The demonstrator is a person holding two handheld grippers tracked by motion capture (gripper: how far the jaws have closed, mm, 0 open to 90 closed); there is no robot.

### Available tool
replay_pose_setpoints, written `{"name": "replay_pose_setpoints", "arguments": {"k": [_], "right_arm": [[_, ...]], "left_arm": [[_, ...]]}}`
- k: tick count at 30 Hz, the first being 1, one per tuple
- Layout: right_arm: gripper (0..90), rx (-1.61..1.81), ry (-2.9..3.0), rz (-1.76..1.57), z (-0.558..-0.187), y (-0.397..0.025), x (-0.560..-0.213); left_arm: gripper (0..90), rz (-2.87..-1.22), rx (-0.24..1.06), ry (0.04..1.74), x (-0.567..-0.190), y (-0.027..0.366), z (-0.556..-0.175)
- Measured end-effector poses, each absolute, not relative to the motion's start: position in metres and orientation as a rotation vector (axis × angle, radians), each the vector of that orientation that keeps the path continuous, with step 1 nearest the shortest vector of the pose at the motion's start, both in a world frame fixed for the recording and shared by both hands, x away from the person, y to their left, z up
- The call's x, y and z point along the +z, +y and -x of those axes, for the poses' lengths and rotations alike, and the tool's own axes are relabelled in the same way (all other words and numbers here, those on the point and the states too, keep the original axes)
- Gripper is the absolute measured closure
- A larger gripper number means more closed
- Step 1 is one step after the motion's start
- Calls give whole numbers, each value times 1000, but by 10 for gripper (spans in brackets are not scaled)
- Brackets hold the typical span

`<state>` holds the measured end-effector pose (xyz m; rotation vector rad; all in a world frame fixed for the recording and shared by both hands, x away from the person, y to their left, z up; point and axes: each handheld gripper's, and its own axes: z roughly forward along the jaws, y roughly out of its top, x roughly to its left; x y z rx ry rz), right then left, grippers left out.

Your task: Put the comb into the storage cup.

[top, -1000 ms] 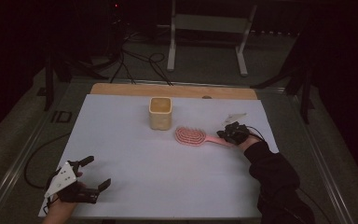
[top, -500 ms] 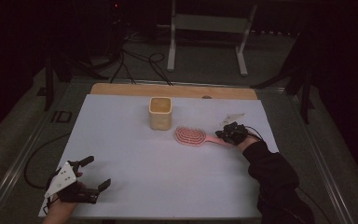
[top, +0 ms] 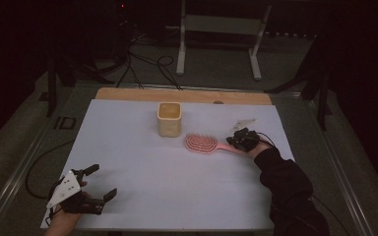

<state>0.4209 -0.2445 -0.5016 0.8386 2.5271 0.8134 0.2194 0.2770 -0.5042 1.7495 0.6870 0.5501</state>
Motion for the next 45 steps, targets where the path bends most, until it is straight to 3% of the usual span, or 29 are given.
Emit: {"name": "replay_pose_setpoints", "arguments": {"k": [45], "right_arm": [[900, 858, 2564, -800, -353, -243, -507]], "left_arm": [[0, -1746, 559, 688, -503, 278, -219]]}}
